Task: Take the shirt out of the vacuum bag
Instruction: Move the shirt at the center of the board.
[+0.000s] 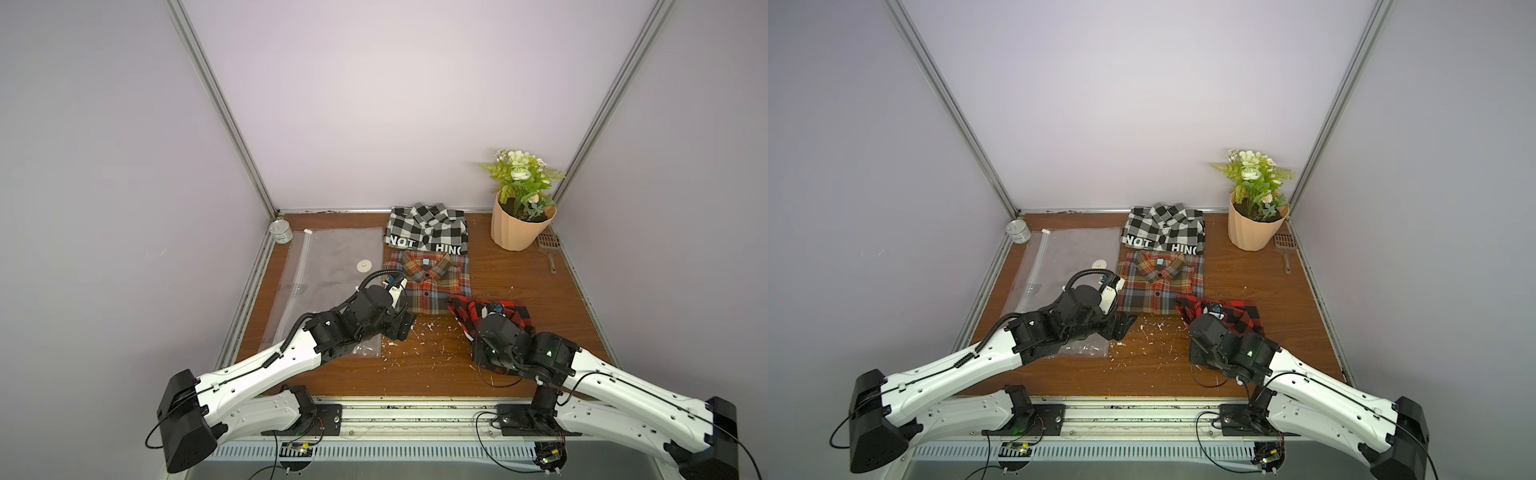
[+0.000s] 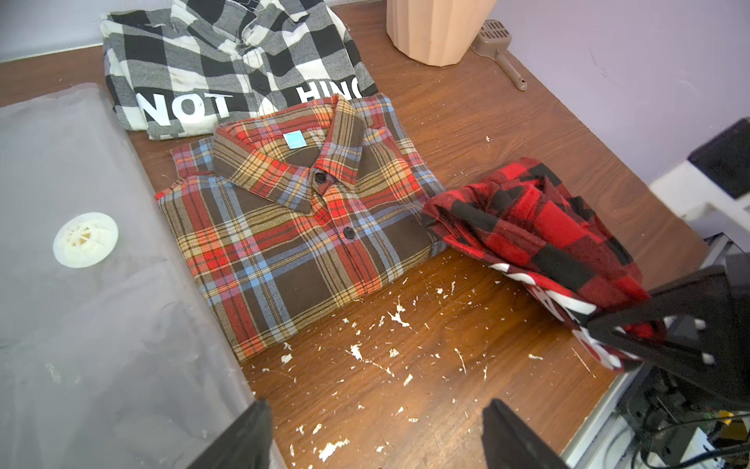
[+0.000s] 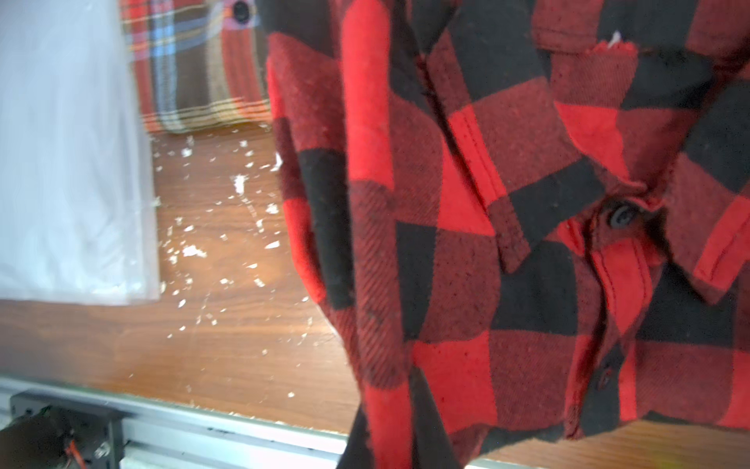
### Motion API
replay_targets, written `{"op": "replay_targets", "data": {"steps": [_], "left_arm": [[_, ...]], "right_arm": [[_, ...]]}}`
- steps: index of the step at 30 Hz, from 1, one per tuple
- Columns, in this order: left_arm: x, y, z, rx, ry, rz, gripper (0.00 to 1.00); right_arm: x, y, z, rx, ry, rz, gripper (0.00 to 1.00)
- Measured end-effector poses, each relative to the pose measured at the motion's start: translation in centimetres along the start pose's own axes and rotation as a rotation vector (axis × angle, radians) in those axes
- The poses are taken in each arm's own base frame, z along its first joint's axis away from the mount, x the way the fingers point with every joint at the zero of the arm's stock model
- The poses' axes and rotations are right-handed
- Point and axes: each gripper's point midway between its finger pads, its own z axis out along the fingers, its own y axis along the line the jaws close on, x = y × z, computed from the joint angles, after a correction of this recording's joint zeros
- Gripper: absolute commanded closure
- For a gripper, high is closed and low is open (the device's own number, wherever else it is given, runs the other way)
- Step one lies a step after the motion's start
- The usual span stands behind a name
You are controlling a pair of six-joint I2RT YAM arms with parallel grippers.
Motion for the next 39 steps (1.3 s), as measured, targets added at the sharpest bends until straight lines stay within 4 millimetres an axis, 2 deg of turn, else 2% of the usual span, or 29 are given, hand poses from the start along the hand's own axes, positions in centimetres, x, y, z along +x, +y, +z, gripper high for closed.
{"op": "replay_targets", "data": {"steps": [5,10,14,22,28,39], "left_arm": [[-1.0,1.2,-0.6,-0.047,-0.039,-0.01,0.11],[-3.6,2.8,-2.6,-0.089,-0.123,-0.04,0.09],[-5.0,3.5,-4.0,-0.111,-0.173,-0.047,0.08],[-5.2,4.1,-5.1,-0.133,-0.195,-0.05,0.07],[-5.9,4.8,-6.6,-0.168,-0.244,-0.066,0.06],[-6.6,6.1,-9.1,-0.23,-0.303,-0.094,0.06]], "right_arm": [[1.1,2.7,0.7,-0.013,0.02,-0.04,1.0],[1.5,5.7,0.7,-0.067,0.019,-0.054,1.0],[1.6,7.9,1.5,-0.091,0.023,-0.074,1.0],[1.9,11.0,3.0,-0.127,0.032,-0.125,1.0],[2.9,13.3,4.0,-0.167,0.069,-0.194,1.0],[4.8,17.4,7.3,-0.226,0.148,-0.335,1.0]]}}
